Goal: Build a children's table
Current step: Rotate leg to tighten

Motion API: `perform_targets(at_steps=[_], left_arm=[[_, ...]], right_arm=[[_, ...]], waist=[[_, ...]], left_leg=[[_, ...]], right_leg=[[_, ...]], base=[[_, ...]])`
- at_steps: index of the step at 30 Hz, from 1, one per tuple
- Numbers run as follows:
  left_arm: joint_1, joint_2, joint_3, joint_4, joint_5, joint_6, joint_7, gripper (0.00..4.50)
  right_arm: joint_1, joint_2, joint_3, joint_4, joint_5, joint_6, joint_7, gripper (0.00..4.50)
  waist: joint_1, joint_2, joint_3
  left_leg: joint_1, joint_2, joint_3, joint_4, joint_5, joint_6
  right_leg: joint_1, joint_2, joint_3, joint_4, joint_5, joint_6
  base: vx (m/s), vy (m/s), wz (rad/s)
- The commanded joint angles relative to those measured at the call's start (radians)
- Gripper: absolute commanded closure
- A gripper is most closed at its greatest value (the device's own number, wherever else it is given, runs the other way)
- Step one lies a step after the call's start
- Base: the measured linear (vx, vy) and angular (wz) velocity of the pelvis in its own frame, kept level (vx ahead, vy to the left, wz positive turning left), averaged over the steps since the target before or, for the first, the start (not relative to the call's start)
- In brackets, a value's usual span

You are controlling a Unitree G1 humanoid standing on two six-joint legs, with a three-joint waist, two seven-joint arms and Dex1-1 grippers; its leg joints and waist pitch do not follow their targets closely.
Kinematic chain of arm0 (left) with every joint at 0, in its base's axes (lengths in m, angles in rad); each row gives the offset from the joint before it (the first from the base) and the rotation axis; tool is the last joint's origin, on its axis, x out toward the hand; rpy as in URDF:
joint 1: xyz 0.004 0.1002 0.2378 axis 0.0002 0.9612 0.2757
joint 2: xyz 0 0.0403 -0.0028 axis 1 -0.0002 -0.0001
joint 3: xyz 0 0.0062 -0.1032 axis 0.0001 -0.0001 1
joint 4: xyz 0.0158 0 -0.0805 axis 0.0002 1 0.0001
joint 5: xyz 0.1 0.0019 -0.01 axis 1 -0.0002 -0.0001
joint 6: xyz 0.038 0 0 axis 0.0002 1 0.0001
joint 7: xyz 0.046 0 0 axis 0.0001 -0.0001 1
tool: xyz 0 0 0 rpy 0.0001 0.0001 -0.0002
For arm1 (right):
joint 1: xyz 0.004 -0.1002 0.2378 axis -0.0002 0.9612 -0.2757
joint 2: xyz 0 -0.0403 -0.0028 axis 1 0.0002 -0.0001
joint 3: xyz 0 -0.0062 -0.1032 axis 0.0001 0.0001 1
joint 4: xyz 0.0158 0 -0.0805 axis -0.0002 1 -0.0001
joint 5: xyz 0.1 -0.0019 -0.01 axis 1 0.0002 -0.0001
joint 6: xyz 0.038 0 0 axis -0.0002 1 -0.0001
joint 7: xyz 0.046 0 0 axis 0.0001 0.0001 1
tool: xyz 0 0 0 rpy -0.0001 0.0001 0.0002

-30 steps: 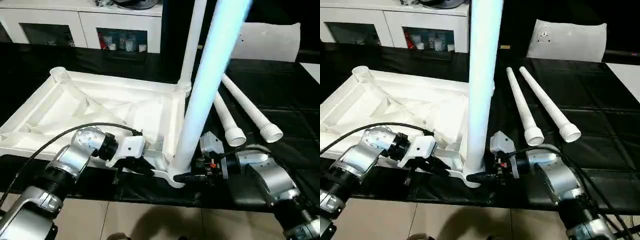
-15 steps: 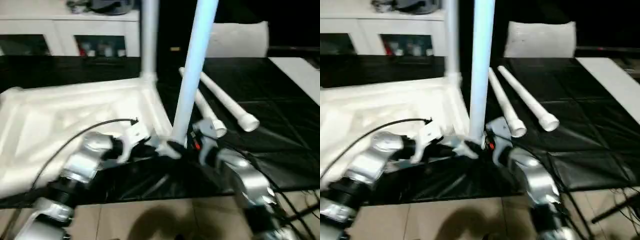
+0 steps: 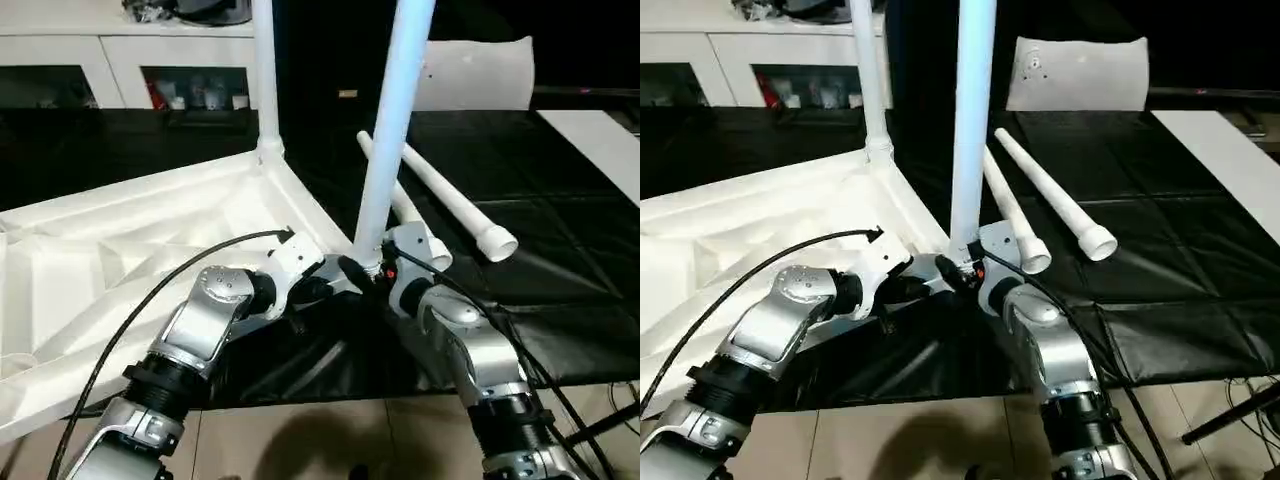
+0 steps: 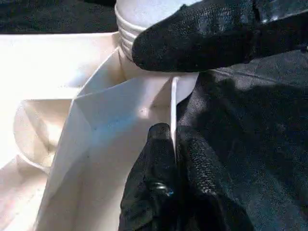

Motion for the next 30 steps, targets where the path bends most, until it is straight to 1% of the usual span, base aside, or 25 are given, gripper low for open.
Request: perform_targets(at_steps=[1, 2, 3, 5, 6, 7, 8, 9, 10, 11, 13, 14, 15, 16, 17, 19, 21, 22, 23, 24, 25, 26, 27, 29, 30], left_arm=[[-0.018, 0.004, 0.008, -0.025, -0.004, -0.038, 0.003, 4.5], [-0.011, 0.037, -0.003, -0.015, -0.005, -0.09, -0.049, 4.5], [-0.01, 0.052, -0.005, -0.005, -0.008, -0.116, -0.073, 4.5], [-0.009, 0.063, -0.006, 0.003, -0.009, -0.135, -0.089, 4.5], [-0.01, 0.083, -0.012, 0.016, -0.012, -0.173, -0.127, 4.5], [-0.012, 0.104, -0.022, 0.029, -0.013, -0.204, -0.163, 4.5], [-0.014, 0.124, -0.032, 0.041, -0.014, -0.236, -0.199, 4.5], [-0.016, 0.153, -0.046, 0.051, -0.027, -0.275, -0.261, 4.5], [-0.017, 0.164, -0.051, 0.055, -0.033, -0.29, -0.287, 4.5], [-0.02, 0.177, -0.055, 0.058, -0.043, -0.306, -0.321, 4.5], [-0.025, 0.191, -0.06, 0.062, -0.056, -0.318, -0.364, 4.5], [-0.028, 0.198, -0.062, 0.065, -0.06, -0.322, -0.381, 4.5], [-0.035, 0.211, -0.068, 0.075, -0.061, -0.341, -0.412, 4.5], [-0.039, 0.218, -0.072, 0.081, -0.06, -0.352, -0.427, 4.5], [-0.042, 0.221, -0.075, 0.086, -0.059, -0.36, -0.436, 4.5], [-0.056, 0.237, -0.089, 0.112, -0.058, -0.389, -0.489, 4.5], [-0.063, 0.243, -0.097, 0.125, -0.059, -0.402, -0.518, 4.5], [-0.072, 0.251, -0.111, 0.149, -0.058, -0.43, -0.561, 4.5], [-0.075, 0.254, -0.118, 0.16, -0.057, -0.445, -0.576, 4.5], [-0.079, 0.256, -0.125, 0.169, -0.054, -0.46, -0.59, 4.5], [-0.083, 0.258, -0.13, 0.178, -0.054, -0.473, -0.603, 4.5], [-0.083, 0.258, -0.13, 0.178, -0.054, -0.473, -0.603, 4.5], [-0.087, 0.258, -0.135, 0.183, -0.052, -0.482, -0.609, 4.5], [-0.093, 0.257, -0.142, 0.192, -0.05, -0.497, -0.623, 4.5], [-0.096, 0.256, -0.147, 0.196, -0.048, -0.505, -0.63, 4.5]], right_arm=[[0.015, 0.015, 0.066, -0.024, 0.044, -0.009, 0.089, 0.52], [0.018, -0.015, 0.056, -0.037, 0.058, -0.035, 0.132, 0.52], [0.019, -0.033, 0.052, -0.044, 0.068, -0.044, 0.162, 0.27], [0.02, -0.047, 0.05, -0.05, 0.076, -0.051, 0.186, 0.2], [0.021, -0.073, 0.05, -0.057, 0.084, -0.061, 0.226, 0.15], [0.023, -0.101, 0.051, -0.064, 0.091, -0.07, 0.269, 0.07], [0.024, -0.127, 0.054, -0.068, 0.095, -0.08, 0.308, 0.07], [0.024, -0.171, 0.065, -0.069, 0.095, -0.098, 0.373, 0.07], [0.023, -0.19, 0.069, -0.069, 0.094, -0.107, 0.399, 0.07], [0.021, -0.216, 0.076, -0.066, 0.094, -0.114, 0.439, 0.07], [0.015, -0.247, 0.084, -0.058, 0.094, -0.127, 0.489, 0.07], [0.012, -0.26, 0.088, -0.054, 0.095, -0.133, 0.512, 0.07], [0.004, -0.282, 0.093, -0.043, 0.097, -0.143, 0.55, 0.07], [0.0, -0.293, 0.096, -0.037, 0.098, -0.148, 0.569, 0.07], [-0.004, -0.299, 0.098, -0.033, 0.098, -0.153, 0.579, 0.07], [-0.024, -0.326, 0.109, -0.007, 0.095, -0.183, 0.635, 0.07], [-0.035, -0.338, 0.116, 0.008, 0.091, -0.201, 0.663, 0.07], [-0.05, -0.353, 0.131, 0.025, 0.094, -0.221, 0.71, 0.07], [-0.054, -0.358, 0.138, 0.028, 0.098, -0.224, 0.728, 0.07], [-0.057, -0.361, 0.144, 0.029, 0.103, -0.225, 0.747, 0.07], [-0.06, -0.364, 0.15, 0.032, 0.108, -0.228, 0.765, 0.07], [-0.06, -0.364, 0.15, 0.032, 0.108, -0.228, 0.765, 0.24], [-0.063, -0.364, 0.155, 0.034, 0.109, -0.231, 0.774, 0.34], [-0.068, -0.362, 0.164, 0.04, 0.106, -0.24, 0.79, 0.52], [-0.07, -0.359, 0.172, 0.044, 0.103, -0.246, 0.798, 0.63]], waist=[[0.007, 0.008, -0.059], [0.008, 0.007, -0.06], [0.01, 0.007, -0.062], [0.012, 0.008, -0.065], [0.015, 0.004, -0.068], [0.018, 0.005, -0.07], [0.018, 0.005, -0.07], [0.021, 0.007, -0.07], [0.025, 0.009, -0.07], [0.026, 0.009, -0.07], [0.037, 0.011, -0.069], [0.037, 0.011, -0.069], [0.043, 0.012, -0.068], [0.047, 0.012, -0.067], [0.048, 0.011, -0.067], [0.053, 0.007, -0.067], [0.054, 0.007, -0.065], [0.057, 0.007, -0.065], [0.057, 0.006, -0.064], [0.059, 0.007, -0.064], [0.061, 0.005, -0.067], [0.061, 0.005, -0.067], [0.064, 0.007, -0.068], [0.066, -0.001, -0.069], [0.068, 0.001, -0.068]], left_leg=[[-0.007, 0.012, 0.004, -0.074, -0.287, 0.034], [-0.007, 0.011, 0.004, -0.074, -0.28, 0.035], [-0.006, 0.011, 0.006, -0.072, -0.265, 0.04], [-0.01, 0.011, 0.008, -0.069, -0.227, 0.047], [-0.014, 0.011, 0.008, -0.068, -0.196, 0.05], [-0.014, 0.011, 0.009, -0.066, -0.169, 0.056], [-0.014, 0.011, 0.009, -0.066, -0.169, 0.056], [-0.013, 0.013, 0.01, -0.065, -0.145, 0.066], [-0.011, 0.013, 0.011, -0.064, -0.147, 0.072], [-0.009, 0.015, 0.011, -0.065, -0.149, 0.071], [-0.001, 0.017, 0.014, -0.064, -0.166, 0.067], [-0.001, 0.017, 0.014, -0.064, -0.166, 0.067], [0.001, 0.018, 0.015, -0.066, -0.175, 0.065], [0.002, 0.019, 0.014, -0.067, -0.187, 0.06], [0.001, 0.019, 0.015, -0.067, -0.189, 0.057], [0.001, 0.016, 0.015, -0.067, -0.207, 0.049], [-0.001, 0.017, 0.015, -0.067, -0.209, 0.045], [0.002, 0.016, 0.015, -0.066, -0.222, 0.043], [0.002, 0.015, 0.016, -0.066, -0.222, 0.045], [0.002, 0.018, 0.015, -0.067, -0.221, 0.044], [0.001, 0.019, 0.014, -0.067, -0.211, 0.045], [0.001, 0.019, 0.014, -0.067, -0.211, 0.045], [0.001, 0.021, 0.015, -0.065, -0.193, 0.048], [0.0, 0.021, 0.015, -0.065, -0.184, 0.051], [-0.001, 0.02, 0.016, -0.065, -0.182, 0.054]], right_leg=[[0.048, -0.062, 0.04, -0.077, -0.365, -0.144], [0.049, -0.062, 0.04, -0.077, -0.365, -0.143], [0.05, -0.062, 0.04, -0.075, -0.354, -0.145], [0.053, -0.061, 0.041, -0.07, -0.304, -0.159], [0.058, -0.061, 0.041, -0.065, -0.26, -0.172], [0.061, -0.06, 0.04, -0.06, -0.223, -0.18], [0.061, -0.06, 0.04, -0.06, -0.223, -0.18], [0.06, -0.058, 0.041, -0.053, -0.175, -0.191], [0.06, -0.059, 0.04, -0.053, -0.171, -0.198], [0.059, -0.058, 0.04, -0.051, -0.167, -0.201], [0.055, -0.06, 0.042, -0.051, -0.179, -0.213], [0.055, -0.06, 0.042, -0.051, -0.179, -0.213], [0.054, -0.059, 0.042, -0.051, -0.171, -0.224], [0.055, -0.06, 0.042, -0.051, -0.183, -0.224], [0.056, -0.061, 0.042, -0.05, -0.187, -0.223], [0.056, -0.061, 0.041, -0.055, -0.239, -0.209], [0.057, -0.062, 0.042, -0.055, -0.253, -0.203], [0.055, -0.063, 0.04, -0.06, -0.297, -0.189], [0.055, -0.061, 0.04, -0.062, -0.307, -0.185], [0.055, -0.062, 0.04, -0.061, -0.315, -0.182], [0.057, -0.063, 0.04, -0.058, -0.3, -0.186], [0.057, -0.063, 0.04, -0.058, -0.3, -0.186], [0.056, -0.062, 0.04, -0.055, -0.265, -0.198], [0.057, -0.063, 0.04, -0.051, -0.248, -0.205], [0.057, -0.062, 0.039, -0.05, -0.25, -0.205]], base=[[0.0, 0.0, 0.0], [0.0, 0.0, 0.0], [0.0, 0.0, 0.0], [0.0, 0.0, 0.0], [0.0, 0.0, 0.0], [0.0, 0.0, 0.0], [0.0, 0.0, 0.0], [0.0, 0.0, 0.0], [0.0, 0.0, 0.0], [0.0, 0.0, 0.0], [0.0, 0.0, 0.0], [0.0, 0.0, 0.0], [0.0, 0.0, 0.0], [0.0, 0.0, 0.0], [0.0, 0.0, 0.0], [0.0, 0.0, 0.0], [0.0, 0.0, 0.0], [0.0, 0.0, 0.0], [0.0, 0.0, 0.0], [0.0, 0.0, 0.0], [0.0, 0.0, 0.0], [0.0, 0.0, 0.0], [0.0, 0.0, 0.0], [0.0, 0.0, 0.0], [0.0, 0.0, 0.0]])
